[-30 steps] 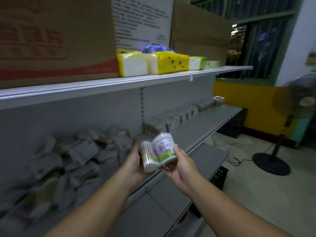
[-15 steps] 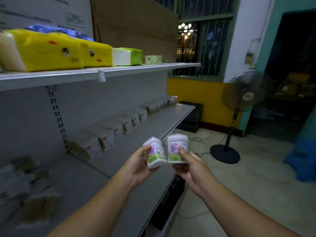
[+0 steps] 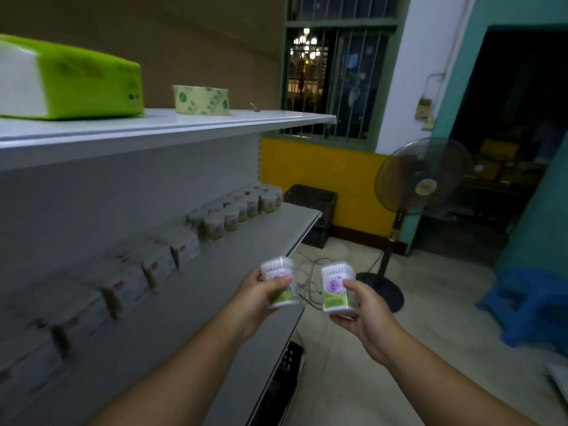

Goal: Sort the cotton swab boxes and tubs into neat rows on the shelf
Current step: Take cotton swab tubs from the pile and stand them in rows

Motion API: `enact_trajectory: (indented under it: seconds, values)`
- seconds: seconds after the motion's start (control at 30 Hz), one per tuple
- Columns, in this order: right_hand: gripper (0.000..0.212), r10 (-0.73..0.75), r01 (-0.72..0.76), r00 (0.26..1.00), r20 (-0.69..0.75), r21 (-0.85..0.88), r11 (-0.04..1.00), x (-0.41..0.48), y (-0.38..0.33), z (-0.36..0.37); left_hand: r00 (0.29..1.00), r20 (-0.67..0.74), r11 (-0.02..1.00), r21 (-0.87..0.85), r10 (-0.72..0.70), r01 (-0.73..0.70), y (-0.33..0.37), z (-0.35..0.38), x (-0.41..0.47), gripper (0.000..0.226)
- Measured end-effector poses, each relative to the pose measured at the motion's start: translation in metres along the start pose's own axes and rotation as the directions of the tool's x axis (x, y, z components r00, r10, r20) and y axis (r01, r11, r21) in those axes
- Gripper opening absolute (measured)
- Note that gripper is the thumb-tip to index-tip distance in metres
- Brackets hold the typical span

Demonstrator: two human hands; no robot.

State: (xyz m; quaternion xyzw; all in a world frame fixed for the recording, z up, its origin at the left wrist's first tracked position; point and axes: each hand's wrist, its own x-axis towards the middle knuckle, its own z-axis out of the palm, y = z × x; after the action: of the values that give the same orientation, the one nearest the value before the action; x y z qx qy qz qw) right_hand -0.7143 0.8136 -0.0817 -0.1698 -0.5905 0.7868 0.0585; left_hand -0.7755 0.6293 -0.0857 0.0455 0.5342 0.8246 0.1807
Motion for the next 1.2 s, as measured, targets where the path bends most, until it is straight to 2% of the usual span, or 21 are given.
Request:
enact_trajectory:
  seconds: [0.13, 0.2, 0.3, 0.43, 0.53, 0.73, 0.9, 1.03, 1.13, 1.2]
  values:
    - [0.017, -0.007, 0.013, 0.997, 0.076, -0.074, 0.997, 0.081, -0.005, -0.004, 0.993, -0.096, 0.997, 0.037, 0.074, -0.071, -0.007, 0.004, 0.062, 0.045]
    - [0.019, -0.039, 0.056, 0.989, 0.142, -0.122, 0.991, 0.122, -0.009, -0.005, 0.966, -0.2, 0.98, 0.146, 0.165, -0.137, -0.005, 0.004, 0.095, 0.04]
    - [0.026, -0.049, 0.098, 0.965, 0.256, -0.181, 0.979, 0.181, -0.012, -0.008, 0.897, -0.342, 0.944, 0.267, 0.28, -0.193, -0.001, 0.007, 0.137, 0.032]
    - [0.025, -0.043, 0.179, 0.918, 0.394, -0.316, 0.932, 0.246, -0.014, -0.005, 0.755, -0.551, 0.916, 0.367, 0.355, -0.164, -0.003, 0.015, 0.175, 0.043]
    - [0.02, -0.064, 0.315, 0.865, 0.497, -0.441, 0.841, 0.287, -0.015, 0.012, 0.631, -0.659, 0.869, 0.492, 0.41, -0.052, -0.006, 0.016, 0.196, 0.055]
    - [0.033, -0.12, 0.476, 0.819, 0.561, -0.546, 0.689, 0.356, -0.01, 0.071, 0.526, -0.716, 0.836, 0.548, 0.459, 0.015, -0.009, -0.001, 0.248, 0.044]
    - [0.041, -0.096, 0.584, 0.771, 0.629, -0.639, 0.502, 0.4, -0.005, 0.102, 0.384, -0.749, 0.831, 0.546, 0.54, -0.105, -0.009, -0.016, 0.289, 0.053]
    - [0.036, -0.081, 0.683, 0.7, 0.709, -0.634, 0.362, 0.428, -0.01, 0.119, 0.286, -0.78, 0.83, 0.54, 0.556, -0.139, -0.007, -0.021, 0.312, 0.052]
    - [0.046, -0.165, 0.769, 0.63, 0.759, -0.581, 0.265, 0.441, -0.005, 0.122, 0.178, -0.782, 0.801, 0.57, 0.597, -0.181, -0.009, -0.027, 0.325, 0.053]
    - [0.048, -0.23, 0.829, 0.558, 0.797, -0.525, 0.193, 0.449, -0.002, 0.125, 0.144, -0.801, 0.811, 0.558, 0.582, -0.177, -0.009, -0.03, 0.333, 0.055]
